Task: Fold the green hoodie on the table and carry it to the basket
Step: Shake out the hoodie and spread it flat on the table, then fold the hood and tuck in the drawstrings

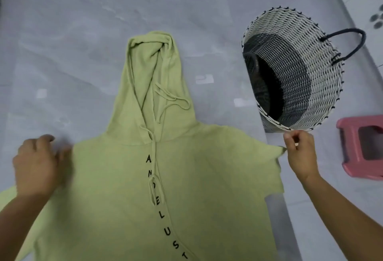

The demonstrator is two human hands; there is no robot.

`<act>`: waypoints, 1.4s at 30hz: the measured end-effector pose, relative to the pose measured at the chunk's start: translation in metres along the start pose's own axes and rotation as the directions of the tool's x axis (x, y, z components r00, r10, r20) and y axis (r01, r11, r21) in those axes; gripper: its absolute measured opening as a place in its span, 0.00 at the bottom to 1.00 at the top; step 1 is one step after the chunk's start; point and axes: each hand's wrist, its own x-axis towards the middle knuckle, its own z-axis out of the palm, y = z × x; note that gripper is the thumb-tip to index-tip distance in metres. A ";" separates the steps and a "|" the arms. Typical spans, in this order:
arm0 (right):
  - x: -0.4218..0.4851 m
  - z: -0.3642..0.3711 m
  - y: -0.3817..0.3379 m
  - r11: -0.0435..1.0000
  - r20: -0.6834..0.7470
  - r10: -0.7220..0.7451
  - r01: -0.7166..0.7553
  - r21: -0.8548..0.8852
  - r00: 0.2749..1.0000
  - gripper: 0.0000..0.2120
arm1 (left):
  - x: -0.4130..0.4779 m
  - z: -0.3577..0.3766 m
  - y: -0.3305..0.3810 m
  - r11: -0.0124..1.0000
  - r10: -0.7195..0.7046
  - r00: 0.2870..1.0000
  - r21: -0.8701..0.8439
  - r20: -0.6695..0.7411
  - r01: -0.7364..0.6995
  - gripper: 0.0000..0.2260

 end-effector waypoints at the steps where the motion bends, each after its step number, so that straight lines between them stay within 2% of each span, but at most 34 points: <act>1: -0.006 -0.002 0.007 0.996 -0.012 0.090 -0.090 0.014 0.996 0.16 | -0.009 -0.002 0.022 0.993 0.117 0.993 -0.004 -0.034 -0.117 0.18; 2: -0.014 -0.002 0.019 0.974 0.014 0.228 -0.228 -0.019 0.974 0.20 | -0.023 -0.006 0.050 0.966 0.254 0.966 -0.038 -0.042 -0.256 0.20; 3: -0.028 -0.003 0.029 0.918 0.075 0.395 -0.390 -0.072 0.916 0.24 | -0.041 -0.003 0.078 0.905 0.411 0.911 -0.108 -0.032 -0.412 0.21; 4: -0.044 -0.003 0.036 0.820 0.162 0.572 -0.563 -0.103 0.804 0.27 | -0.060 0.005 0.105 0.809 0.568 0.823 -0.177 -0.010 -0.560 0.20; 5: -0.061 -0.002 0.041 0.706 0.271 0.696 -0.702 -0.092 0.665 0.28 | -0.080 0.013 0.136 0.685 0.712 0.702 -0.234 0.011 -0.690 0.19; 6: -0.073 0.000 0.044 0.607 0.359 0.751 -0.794 -0.046 0.553 0.28 | -0.101 0.019 0.170 0.565 0.814 0.580 -0.263 0.024 -0.782 0.18; 7: -0.081 0.002 0.045 0.549 0.402 0.761 -0.835 0.017 0.509 0.28 | -0.119 0.032 0.197 0.459 0.884 0.467 -0.262 0.037 -0.849 0.16; 8: -0.083 0.005 0.047 0.514 0.410 0.757 -0.851 0.106 0.508 0.27 | -0.138 0.039 0.225 0.402 0.915 0.397 -0.247 0.071 -0.882 0.16; 9: -0.082 0.007 0.045 0.483 0.409 0.752 -0.854 0.192 0.517 0.25 | -0.151 0.047 0.249 0.393 0.919 0.373 -0.230 0.125 -0.890 0.18; 13: -0.085 -0.002 0.051 0.419 0.281 0.756 -0.767 0.486 0.591 0.10 | -0.160 0.067 0.305 0.482 0.843 0.424 -0.117 0.333 -0.868 0.24; 16: -0.110 -0.012 0.068 0.537 0.171 0.745 -0.731 0.422 0.645 0.11 | -0.153 0.076 0.310 0.474 0.815 0.420 -0.042 0.400 -0.879 0.27; 18: -0.117 -0.013 0.068 0.640 0.134 0.692 -0.688 0.342 0.710 0.17 | -0.154 0.077 0.305 0.480 0.836 0.438 -0.053 0.332 -0.876 0.27; 19: -0.115 -0.014 0.062 0.711 0.100 0.635 -0.630 0.312 0.766 0.19 | -0.154 0.074 0.300 0.497 0.846 0.462 -0.078 0.267 -0.864 0.26; 21: -0.106 -0.014 0.041 0.859 -0.006 0.451 -0.432 0.277 0.893 0.14 | -0.153 0.066 0.284 0.556 0.829 0.536 -0.130 0.162 -0.821 0.24; 22: -0.101 -0.012 0.031 0.926 -0.047 0.322 -0.305 0.221 0.946 0.14 | -0.152 0.062 0.272 0.595 0.803 0.580 -0.153 0.137 -0.789 0.23; 24: -0.090 0.003 0.009 0.999 -0.035 -0.008 0.010 0.039 0.999 0.22 | -0.141 0.055 0.234 0.693 0.721 0.678 -0.131 0.144 -0.709 0.23; 25: -0.086 0.013 -0.001 0.982 0.028 -0.174 0.176 -0.068 0.984 0.25 | -0.134 0.055 0.211 0.746 0.664 0.729 -0.094 0.165 -0.659 0.24; 26: -0.084 0.028 -0.010 0.926 0.112 -0.327 0.342 -0.160 0.938 0.26 | -0.123 0.055 0.183 0.800 0.595 0.782 -0.045 0.187 -0.598 0.26; 28: -0.085 0.055 -0.016 0.805 0.277 -0.448 0.519 -0.290 0.850 0.27 | -0.099 0.052 0.132 0.857 0.495 0.843 0.043 0.210 -0.513 0.27; 31: -0.088 0.072 -0.007 0.792 0.325 -0.373 0.480 -0.376 0.869 0.29 | -0.077 0.042 0.094 0.859 0.486 0.834 0.034 0.262 -0.511 0.28; 33: -0.086 0.073 -0.011 0.787 0.323 -0.377 0.484 -0.383 0.868 0.29 | -0.068 0.036 0.095 0.837 0.541 0.812 -0.047 0.220 -0.545 0.28; 35: -0.078 0.076 -0.025 0.764 0.305 -0.428 0.521 -0.381 0.851 0.29 | -0.058 0.031 0.105 0.799 0.600 0.792 -0.146 0.117 -0.583 0.26; 37: -0.058 0.083 -0.058 0.749 0.294 -0.500 0.578 -0.326 0.814 0.26 | -0.041 0.027 0.120 0.814 0.536 0.844 -0.253 -0.022 -0.524 0.23; 39: -0.034 0.095 -0.105 0.744 0.257 -0.564 0.618 -0.253 0.785 0.20 | -0.017 0.021 0.137 0.851 0.380 0.920 -0.353 -0.099 -0.389 0.24; 41: -0.009 0.112 -0.157 0.726 0.238 -0.623 0.664 -0.177 0.745 0.17 | 0.008 0.018 0.152 0.881 0.278 0.960 -0.385 -0.046 -0.274 0.29; 42: 0.001 0.120 -0.180 0.715 0.244 -0.642 0.682 -0.153 0.727 0.15 | 0.018 0.019 0.155 0.896 0.276 0.961 -0.363 0.003 -0.256 0.32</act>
